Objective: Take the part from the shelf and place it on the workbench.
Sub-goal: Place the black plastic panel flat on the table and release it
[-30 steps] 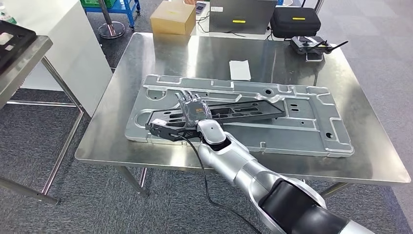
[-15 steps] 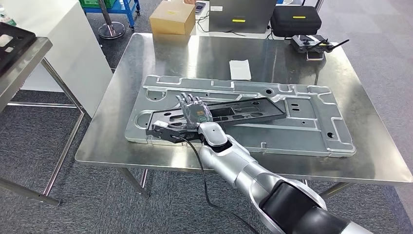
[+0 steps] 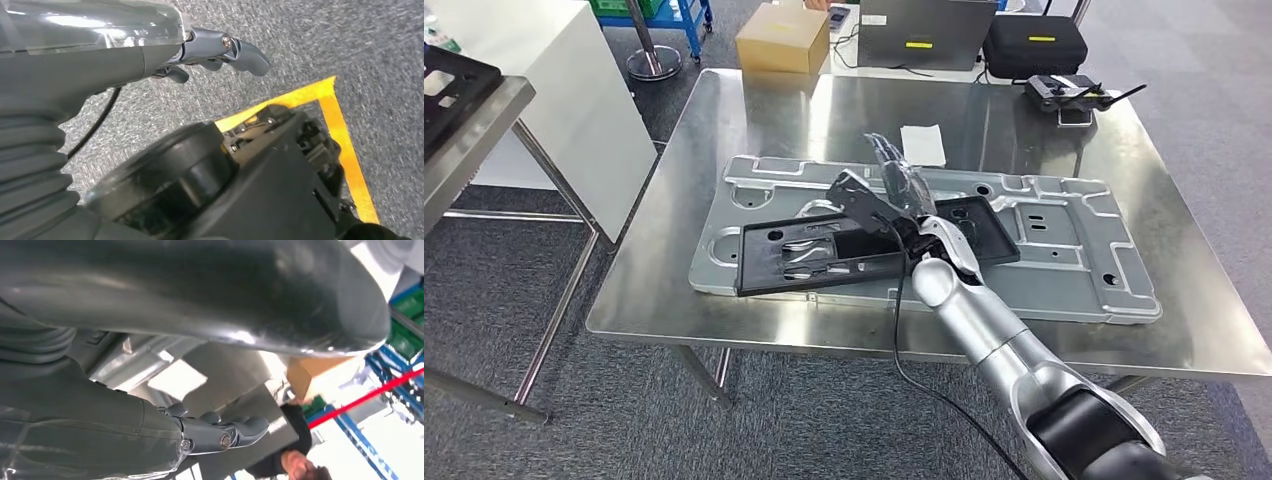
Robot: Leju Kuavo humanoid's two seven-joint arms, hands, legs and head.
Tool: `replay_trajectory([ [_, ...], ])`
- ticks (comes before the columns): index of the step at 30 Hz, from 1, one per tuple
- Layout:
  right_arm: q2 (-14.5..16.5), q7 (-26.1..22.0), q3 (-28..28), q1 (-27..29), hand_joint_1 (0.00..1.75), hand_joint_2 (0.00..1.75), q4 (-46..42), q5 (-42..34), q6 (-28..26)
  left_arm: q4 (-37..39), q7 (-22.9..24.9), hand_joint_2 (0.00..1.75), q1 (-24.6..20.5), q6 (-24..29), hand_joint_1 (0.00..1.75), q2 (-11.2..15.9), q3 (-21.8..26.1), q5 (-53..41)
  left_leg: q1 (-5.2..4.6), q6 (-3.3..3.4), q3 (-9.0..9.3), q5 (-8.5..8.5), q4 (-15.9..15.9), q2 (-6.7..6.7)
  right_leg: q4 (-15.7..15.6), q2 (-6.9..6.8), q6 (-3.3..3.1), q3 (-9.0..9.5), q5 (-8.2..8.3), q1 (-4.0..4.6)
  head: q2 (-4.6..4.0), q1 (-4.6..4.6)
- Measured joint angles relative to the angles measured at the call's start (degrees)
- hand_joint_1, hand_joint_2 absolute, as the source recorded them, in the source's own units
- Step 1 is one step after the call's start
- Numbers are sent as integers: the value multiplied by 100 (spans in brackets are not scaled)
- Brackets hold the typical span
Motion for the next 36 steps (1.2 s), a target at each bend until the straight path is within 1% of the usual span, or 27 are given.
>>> replay_trajectory([
  [2, -121, -8, -99, 78, 0, 0, -231, -37, -30, 0, 1, 0, -7, -13, 0, 1, 10, 11, 8, 86, 12, 46, -42, 11, 187, 6, 56, -82, -146, -18, 0, -1],
  [3, -189, -33, -160, 116, 0, 0, -351, -102, -87, 0, 4, 0, -14, -30, 0, 1, 17, 20, 10, 122, 11, 71, -57, 17, 454, 10, 75, -201, -321, -23, 0, 1],
  [5, -367, -94, -329, 206, 0, 0, -629, -380, -222, 0, 6, 0, -22, -75, 0, 0, 40, 34, -5, 161, -9, 99, -52, 13, 1188, 14, 95, -529, -715, -24, 0, 2],
  [6, -493, -123, -443, 264, 0, 0, -796, -600, -267, 0, 0, 0, -14, -91, 0, 0, 55, 38, -11, 168, -20, 104, -47, 3, 1476, 16, 99, -656, -828, -24, 0, 1],
  [7, -625, -138, -562, 329, 0, 0, -966, -842, -274, 0, -11, 0, 0, -103, 0, 0, 66, 38, -14, 170, -28, 105, -40, -9, 1577, 16, 99, -694, -825, -24, 0, 2],
  [8, -762, -151, -689, 393, 0, 0, -1148, -1087, -253, 0, -22, 0, 15, -113, 0, -1, 74, 37, -15, 170, -35, 105, -31, -21, 1457, 16, 93, -623, -713, -24, 0, 1],
  [10, -1047, -178, -988, 490, 0, 0, -1542, -1503, -172, 0, -38, 0, 34, -135, 0, -8, 87, 38, -21, 161, -45, 101, -12, -35, 730, 15, 63, -233, -353, -22, 0, 2],
  [11, -1171, -187, -1134, 527, 0, 0, -1719, -1634, -131, 0, -44, 0, 33, -151, 0, -15, 91, 40, -35, 145, -55, 98, 3, -41, 373, 15, 45, -51, -214, -12, 0, 1],
  [12, -1286, -194, -1281, 569, 0, 0, -1889, -1725, -103, 1, -52, 0, 29, -169, 0, -22, 95, 45, -48, 124, -66, 99, 14, -45, 137, 17, 28, 64, -138, -1, 0, 1],
  [14, -1456, -207, -1517, 714, 0, 0, -2171, -1817, -84, 2, -71, 0, 26, -202, 0, -31, 101, 61, -63, 68, -83, 114, 20, -51, 31, 24, -8, 95, -97, 26, 0, -3],
  [16, -1577, -231, -1672, 917, 0, 0, -2415, -1873, -91, 2, -81, 0, 29, -214, 0, -31, 111, 72, -60, 11, -106, 67, 58, -48, 2, 13, -78, 75, -44, 3, 0, -4],
  [17, -1626, -256, -1724, 1031, 0, 0, -2534, -1890, -101, 2, -83, 0, 28, -211, 0, -31, 118, 75, -58, -16, -151, -58, 178, -39, -16, 4, -121, 57, -11, -11, 0, -9],
  [19, -1713, -310, -1830, 1283, 0, 0, -2776, -1931, -128, 2, -78, 0, 25, -207, 0, -30, 127, 75, -46, -56, -343, -509, 736, -13, -28, -24, -182, -6, 52, -15, 0, -18],
  [20, -1754, -342, -1899, 1428, 0, 0, -2901, -1959, -143, 2, -75, 0, 25, -209, 0, -31, 131, 73, -40, -70, -458, -754, 1119, -3, -23, -35, -196, -53, 83, -9, 0, -21],
  [21, -1786, -366, -1968, 1574, 0, 0, -3010, -1989, -154, 2, -73, 0, 27, -214, 0, -31, 133, 67, -35, -79, -529, -922, 1431, 1, -15, -47, -199, -106, 116, 0, 0, -20],
  [22, -1815, -389, -2037, 1711, 0, 0, -3110, -2012, -162, 3, -73, 0, 28, -220, 0, -31, 134, 61, -35, -79, -516, -993, 1576, 2, -4, -53, -197, -163, 151, 7, 0, -20],
  [23, -1841, -407, -2102, 1836, 0, 0, -3203, -2031, -166, 3, -73, 0, 28, -226, 0, -32, 134, 56, -36, -66, -394, -966, 1502, 2, 9, -55, -191, -221, 188, 15, 0, -19],
  [24, -1866, -414, -2166, 1944, 0, 0, -3288, -2039, -169, 4, -73, 0, 24, -230, 0, -32, 134, 48, -42, -40, -162, -859, 1204, 2, 20, -55, -184, -276, 226, 23, 0, -20],
  [26, -1920, -415, -2294, 2100, 0, 0, -3441, -2045, -171, 3, -73, 0, 1, -233, 0, -33, 134, 30, -68, 41, 403, -653, 363, 5, 37, -51, -156, -350, 308, 38, 0, -17],
  [27, -1941, -414, -2348, 2142, 0, 0, -3496, -2050, -162, 3, -72, 0, -13, -236, 0, -35, 132, 15, -85, 73, 578, -586, 71, 9, 35, -49, -128, -371, 355, 37, 0, -16],
  [28, -1957, -405, -2387, 2165, 0, 0, -3532, -2060, -145, 3, -70, 0, -24, -242, 0, -39, 129, -2, -103, 99, 656, -548, -85, 12, 27, -48, -92, -381, 403, 27, 0, -15],
  [30, -1979, -387, -2427, 2185, 0, 0, -3552, -2088, -102, 5, -63, 0, -30, -262, 0, -52, 120, -36, -134, 144, 613, -436, -136, 16, -38, -46, -5, -387, 523, 2, 0, -14],
  [31, -1991, -379, -2447, 2201, 0, 0, -3552, -2100, -90, 8, -59, 0, -33, -277, 0, -62, 115, -49, -134, 178, 584, -350, -169, 26, -52, -37, 29, -406, 521, -13, 0, -16],
  [32, -2006, -379, -2477, 2220, 0, 0, -3552, -2110, -86, 11, -55, 0, -39, -289, 0, -71, 113, -57, -126, 219, 534, -249, -208, 35, 1, -26, 58, -448, 409, -20, 0, -12],
  [33, -2022, -380, -2508, 2236, 0, 0, -3552, -2115, -88, 14, -51, 0, -45, -300, 0, -80, 110, -62, -111, 252, 464, -144, -245, 45, 158, -12, 83, -518, 186, -25, 0, -8],
  [35, -2046, -381, -2558, 2277, 0, 0, -3552, -2120, -91, 15, -46, 0, -58, -307, 0, -97, 104, -75, -99, 285, 282, 16, -263, 55, 778, 5, 126, -676, -447, -48, 0, 2],
  [36, -2049, -382, -2571, 2306, 0, 0, -3552, -2120, -91, 15, -42, 0, -58, -308, 0, -105, 99, -87, -100, 281, 182, 85, -258, 56, 1113, 8, 153, -717, -652, -59, 0, 2],
])
